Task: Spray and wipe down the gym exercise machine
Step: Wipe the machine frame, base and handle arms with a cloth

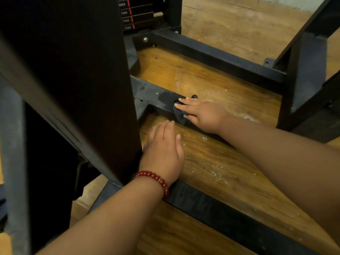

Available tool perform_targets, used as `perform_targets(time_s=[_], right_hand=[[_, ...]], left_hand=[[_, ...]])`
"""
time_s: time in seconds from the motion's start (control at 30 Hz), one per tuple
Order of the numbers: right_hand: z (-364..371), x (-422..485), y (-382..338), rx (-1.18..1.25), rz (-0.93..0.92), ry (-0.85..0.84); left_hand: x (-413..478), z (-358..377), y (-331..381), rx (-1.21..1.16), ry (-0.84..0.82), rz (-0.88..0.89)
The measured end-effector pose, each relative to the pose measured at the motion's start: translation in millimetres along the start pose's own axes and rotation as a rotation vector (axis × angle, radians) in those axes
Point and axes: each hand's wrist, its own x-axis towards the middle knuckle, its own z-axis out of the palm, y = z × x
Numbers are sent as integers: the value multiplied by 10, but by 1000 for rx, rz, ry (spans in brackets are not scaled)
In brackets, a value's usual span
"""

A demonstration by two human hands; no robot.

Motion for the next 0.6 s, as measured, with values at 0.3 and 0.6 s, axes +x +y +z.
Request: perform_targets(time_s=[0.3, 0.6], right_hand=[[-162, 482, -165, -6, -48, -63], [-125, 834, -198, 21, -119, -53]], left_hand=[[28, 34, 5, 38, 53, -28], [40, 47, -13, -38, 100, -46]])
